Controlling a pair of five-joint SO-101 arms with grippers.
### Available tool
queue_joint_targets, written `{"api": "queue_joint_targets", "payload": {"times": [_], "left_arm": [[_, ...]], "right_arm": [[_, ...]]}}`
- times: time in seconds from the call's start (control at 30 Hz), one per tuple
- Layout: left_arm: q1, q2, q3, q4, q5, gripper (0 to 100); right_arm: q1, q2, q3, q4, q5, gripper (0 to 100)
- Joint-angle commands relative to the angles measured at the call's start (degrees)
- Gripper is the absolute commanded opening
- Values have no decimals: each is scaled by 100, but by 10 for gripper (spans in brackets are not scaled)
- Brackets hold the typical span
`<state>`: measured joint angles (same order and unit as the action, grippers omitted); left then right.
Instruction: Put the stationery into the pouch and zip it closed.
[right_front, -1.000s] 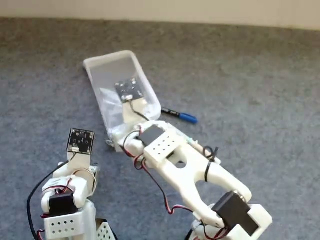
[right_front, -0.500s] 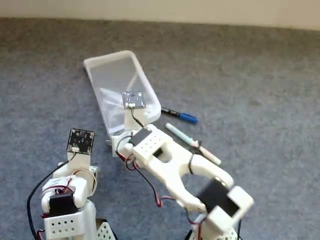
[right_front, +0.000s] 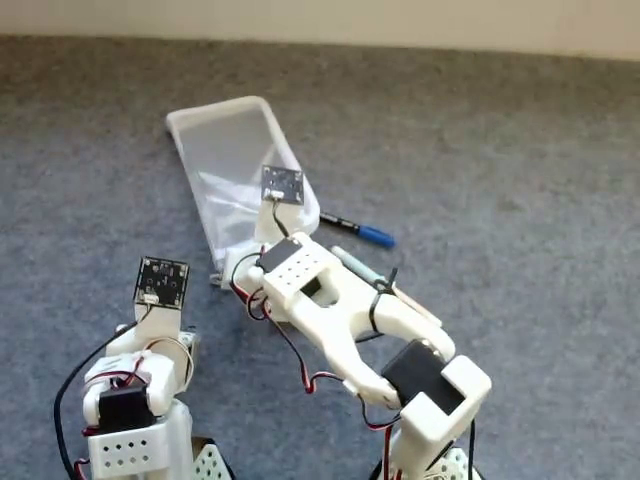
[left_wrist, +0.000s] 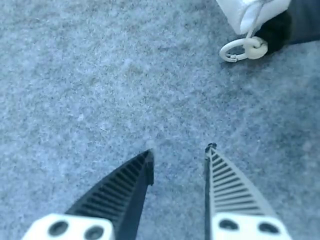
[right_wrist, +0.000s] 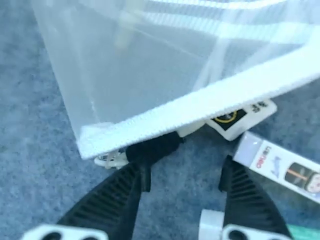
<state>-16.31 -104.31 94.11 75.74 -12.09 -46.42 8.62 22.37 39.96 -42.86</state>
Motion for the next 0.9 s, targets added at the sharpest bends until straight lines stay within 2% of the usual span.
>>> {"api": "queue_joint_targets", "payload": {"times": [0.0, 0.37, 0.53, 0.73, 0.8, 0.87], "left_arm": [[-57, -75, -374, -9, -18, 165], [-57, -75, -365, -9, -18, 165], [-57, -75, -365, -9, -18, 165], [-57, -75, -356, -9, -26, 165], [-57, -75, -347, -9, -26, 165], [-57, -75, -347, -9, -26, 165]], "right_arm": [[145, -303, -295, -145, -62, 224], [382, -127, -295, -673, -290, 224], [374, 681, -690, -664, -299, 224], [462, 901, -936, -505, -308, 221], [462, 1033, -936, -505, -308, 180], [470, 1191, -954, -497, -281, 94]]}}
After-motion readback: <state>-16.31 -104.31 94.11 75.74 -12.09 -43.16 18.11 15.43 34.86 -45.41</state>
